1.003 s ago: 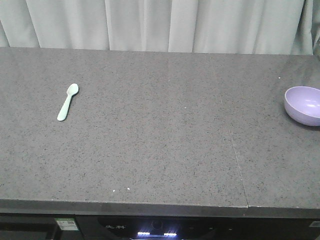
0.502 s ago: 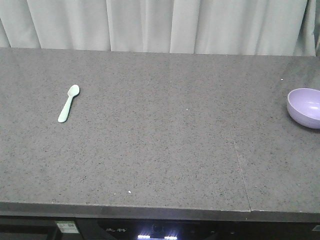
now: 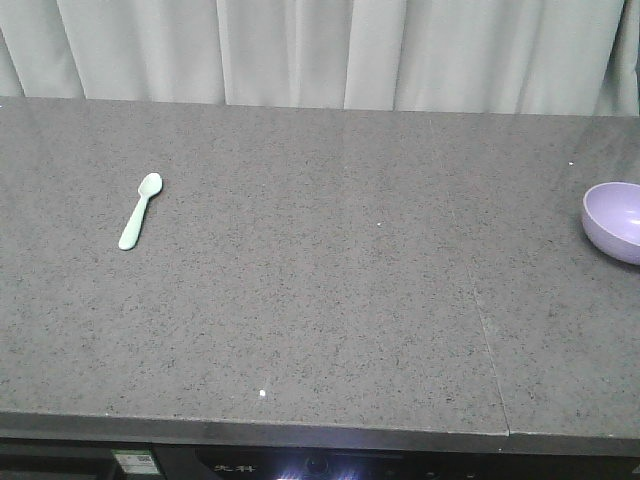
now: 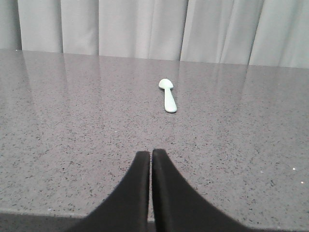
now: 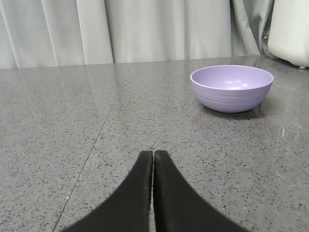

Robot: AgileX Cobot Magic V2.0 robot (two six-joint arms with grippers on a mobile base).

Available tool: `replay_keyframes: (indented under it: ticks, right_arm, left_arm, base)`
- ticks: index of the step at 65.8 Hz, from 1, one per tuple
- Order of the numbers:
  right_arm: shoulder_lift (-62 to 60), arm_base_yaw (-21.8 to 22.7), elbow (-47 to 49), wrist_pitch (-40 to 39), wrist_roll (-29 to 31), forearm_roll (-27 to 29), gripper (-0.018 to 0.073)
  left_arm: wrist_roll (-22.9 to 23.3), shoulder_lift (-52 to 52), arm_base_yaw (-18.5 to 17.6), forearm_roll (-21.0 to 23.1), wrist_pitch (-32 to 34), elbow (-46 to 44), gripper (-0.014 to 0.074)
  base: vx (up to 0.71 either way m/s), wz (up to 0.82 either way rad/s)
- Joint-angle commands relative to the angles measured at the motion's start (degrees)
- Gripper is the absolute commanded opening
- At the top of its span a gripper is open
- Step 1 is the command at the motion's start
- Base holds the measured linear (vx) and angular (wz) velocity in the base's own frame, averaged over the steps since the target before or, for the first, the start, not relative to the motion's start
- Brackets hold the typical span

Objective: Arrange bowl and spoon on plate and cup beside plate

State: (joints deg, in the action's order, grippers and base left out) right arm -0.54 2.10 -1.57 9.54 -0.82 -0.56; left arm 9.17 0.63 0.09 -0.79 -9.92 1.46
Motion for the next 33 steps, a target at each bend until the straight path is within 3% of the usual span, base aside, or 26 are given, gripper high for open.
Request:
replay_keyframes:
  ticks: [1,33]
  right_arm:
    - [-0.8,0.0,-0.9,-4.1,0.1,-0.6,-0.0005]
    - [-0.8,0.0,-0.9,-4.1,0.1,-0.6,-0.0005]
  left_arm:
    - [0.6,1.0,0.0,0.0,4.0,1.7,-0.0006]
    - [0.6,1.0,0.0,0.0,4.0,1.7,-0.0006]
  base:
    - [0.02,0.01]
    - [0.02,0.01]
